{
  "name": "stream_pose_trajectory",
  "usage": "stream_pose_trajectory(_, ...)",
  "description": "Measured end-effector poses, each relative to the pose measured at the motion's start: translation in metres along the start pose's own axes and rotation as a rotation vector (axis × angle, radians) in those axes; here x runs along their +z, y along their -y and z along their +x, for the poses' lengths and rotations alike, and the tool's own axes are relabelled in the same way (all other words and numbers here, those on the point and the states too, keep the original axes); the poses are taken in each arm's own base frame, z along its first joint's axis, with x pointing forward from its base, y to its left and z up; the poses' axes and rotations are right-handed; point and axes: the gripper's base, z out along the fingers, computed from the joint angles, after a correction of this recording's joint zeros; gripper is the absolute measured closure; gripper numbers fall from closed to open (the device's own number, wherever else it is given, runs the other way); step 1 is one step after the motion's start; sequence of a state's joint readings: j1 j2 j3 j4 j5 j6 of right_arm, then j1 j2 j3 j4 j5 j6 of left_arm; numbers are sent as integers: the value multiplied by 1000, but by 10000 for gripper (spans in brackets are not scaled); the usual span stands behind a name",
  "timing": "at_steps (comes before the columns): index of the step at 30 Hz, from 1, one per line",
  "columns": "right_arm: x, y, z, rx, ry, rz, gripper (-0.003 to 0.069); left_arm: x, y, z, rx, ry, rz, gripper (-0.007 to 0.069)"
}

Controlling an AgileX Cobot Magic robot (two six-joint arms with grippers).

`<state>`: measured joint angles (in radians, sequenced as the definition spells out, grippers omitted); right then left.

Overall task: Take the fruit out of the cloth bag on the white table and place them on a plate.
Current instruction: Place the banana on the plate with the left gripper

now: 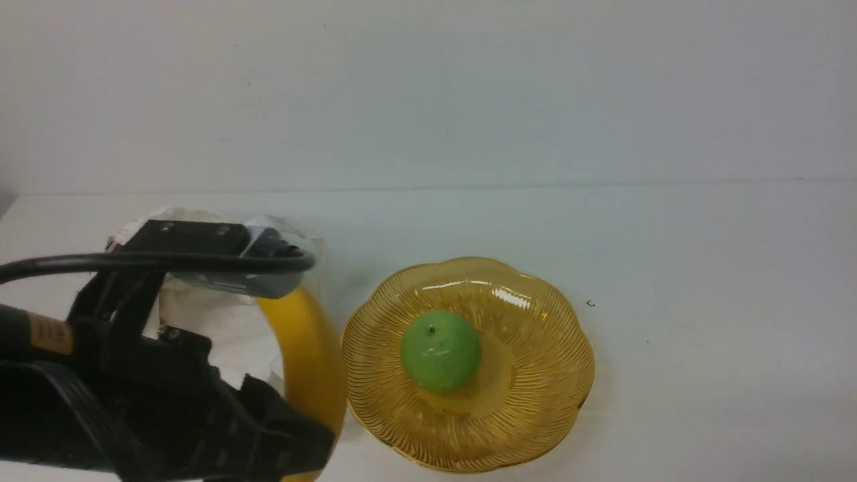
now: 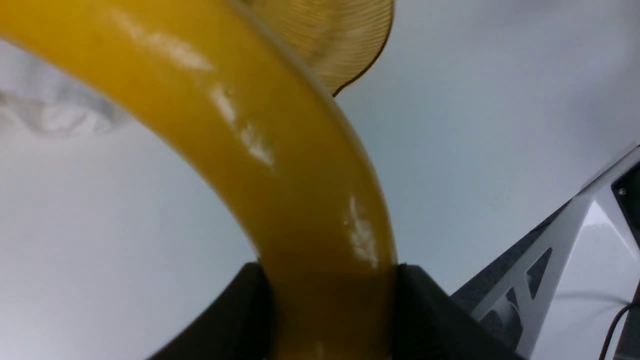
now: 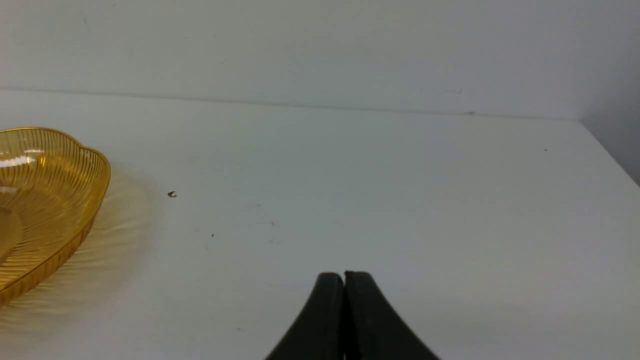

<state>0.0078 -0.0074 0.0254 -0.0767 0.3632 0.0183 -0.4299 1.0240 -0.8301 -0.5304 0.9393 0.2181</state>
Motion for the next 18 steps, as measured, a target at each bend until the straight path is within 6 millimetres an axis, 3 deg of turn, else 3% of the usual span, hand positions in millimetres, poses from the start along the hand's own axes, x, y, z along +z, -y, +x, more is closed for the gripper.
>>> stream_pose_trajectory(2,0,0,0,0,0,0,673,12,5,-5,26,5,16,337)
stream_pose_trajectory(10,0,0,0,0,0,0,673,96,31,-39,153,-71,46,337)
stream_pose_trajectory(18,0,0,0,0,0,0,673,169,22,-81,166,-86,3,337)
